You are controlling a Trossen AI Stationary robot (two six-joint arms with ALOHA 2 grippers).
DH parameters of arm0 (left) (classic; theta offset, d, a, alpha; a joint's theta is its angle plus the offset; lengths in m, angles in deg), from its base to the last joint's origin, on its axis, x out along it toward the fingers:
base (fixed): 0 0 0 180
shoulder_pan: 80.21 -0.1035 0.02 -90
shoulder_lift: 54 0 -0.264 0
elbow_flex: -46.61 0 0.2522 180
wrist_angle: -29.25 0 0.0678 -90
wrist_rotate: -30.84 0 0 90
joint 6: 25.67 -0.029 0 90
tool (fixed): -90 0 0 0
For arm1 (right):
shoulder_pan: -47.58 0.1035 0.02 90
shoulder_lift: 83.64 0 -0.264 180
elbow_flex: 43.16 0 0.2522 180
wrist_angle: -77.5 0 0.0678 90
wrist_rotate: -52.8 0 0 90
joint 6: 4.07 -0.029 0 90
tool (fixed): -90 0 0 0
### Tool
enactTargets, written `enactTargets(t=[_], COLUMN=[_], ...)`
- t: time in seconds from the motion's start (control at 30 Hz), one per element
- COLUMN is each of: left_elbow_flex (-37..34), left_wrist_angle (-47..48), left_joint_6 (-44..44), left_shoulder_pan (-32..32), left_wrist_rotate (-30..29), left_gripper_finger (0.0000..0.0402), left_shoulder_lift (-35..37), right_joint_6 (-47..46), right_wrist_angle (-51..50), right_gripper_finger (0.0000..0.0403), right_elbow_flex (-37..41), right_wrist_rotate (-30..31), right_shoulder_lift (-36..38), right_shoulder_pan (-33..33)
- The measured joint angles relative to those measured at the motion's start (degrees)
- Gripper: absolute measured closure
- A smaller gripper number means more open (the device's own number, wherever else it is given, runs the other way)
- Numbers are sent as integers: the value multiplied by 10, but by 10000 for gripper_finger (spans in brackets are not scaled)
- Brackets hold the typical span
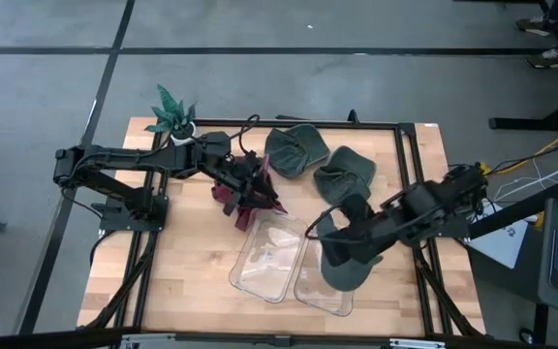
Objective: Pick & Place hat
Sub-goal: Put the top gray cap into the right transparent bin
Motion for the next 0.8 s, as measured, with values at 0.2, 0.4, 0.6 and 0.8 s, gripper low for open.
enactTargets(t=[0.2,0.4,0.6,0.8], left_elbow_flex=[0,0,-1,-1], left_wrist_angle=[0,0,0,0], left_joint_6=[-14,-18,-18,-9], left_shoulder_pan=[0,0,0,0], left_wrist_rotate=[0,0,-1,-3], left_gripper_finger=[217,217,217,217], left_shoulder_lift=[0,0,0,0], right_joint_6=[-81,-188,-273,-324], right_wrist_angle=[0,0,-1,1], right_gripper_finger=[392,393,394,394], right_elbow_flex=[30,99,156,214], right_wrist_rotate=[63,106,155,155], right_shoulder_lift=[-18,-10,-1,-1], right_shoulder_pan=[19,52,70,70])
